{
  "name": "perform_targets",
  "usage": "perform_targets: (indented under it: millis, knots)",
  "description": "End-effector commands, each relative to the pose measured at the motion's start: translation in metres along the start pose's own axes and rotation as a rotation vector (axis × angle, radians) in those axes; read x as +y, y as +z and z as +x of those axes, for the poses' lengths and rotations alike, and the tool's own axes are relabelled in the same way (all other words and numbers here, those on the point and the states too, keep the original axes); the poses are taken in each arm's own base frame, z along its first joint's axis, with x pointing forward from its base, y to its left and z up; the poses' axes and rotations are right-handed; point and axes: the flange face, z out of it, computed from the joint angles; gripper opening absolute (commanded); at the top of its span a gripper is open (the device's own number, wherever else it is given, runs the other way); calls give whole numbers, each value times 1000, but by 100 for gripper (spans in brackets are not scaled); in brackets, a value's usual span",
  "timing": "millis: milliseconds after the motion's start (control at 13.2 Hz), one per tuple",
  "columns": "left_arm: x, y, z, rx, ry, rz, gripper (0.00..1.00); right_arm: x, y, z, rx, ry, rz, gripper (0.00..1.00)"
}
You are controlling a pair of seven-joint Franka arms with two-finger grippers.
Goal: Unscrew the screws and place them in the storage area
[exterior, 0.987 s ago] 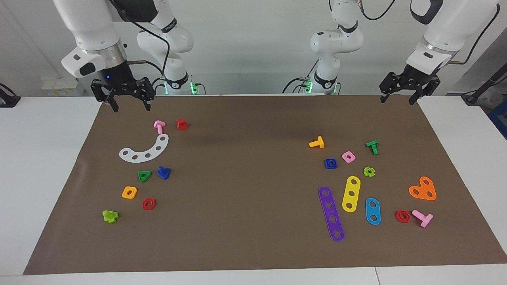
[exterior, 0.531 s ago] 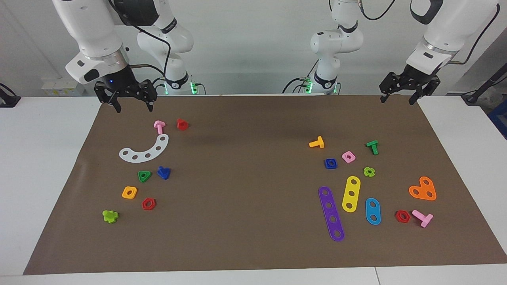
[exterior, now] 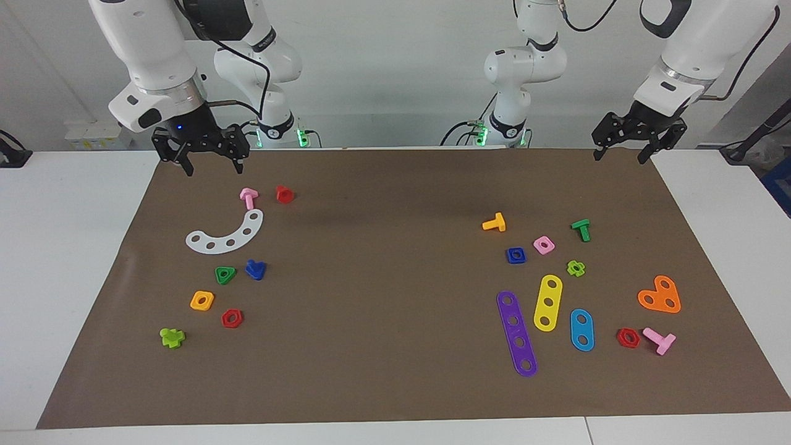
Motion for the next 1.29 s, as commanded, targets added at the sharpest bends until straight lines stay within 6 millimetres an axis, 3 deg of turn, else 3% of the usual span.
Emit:
perform_targets:
  millis: [0,1214]
  knots:
    - [-1,-1,-4,-8,-11,-9,100,0,-1,-3,3,2,20,100]
    - [-1,-1,-4,-8,-11,-9,100,0,1,-3,1,50,20,100]
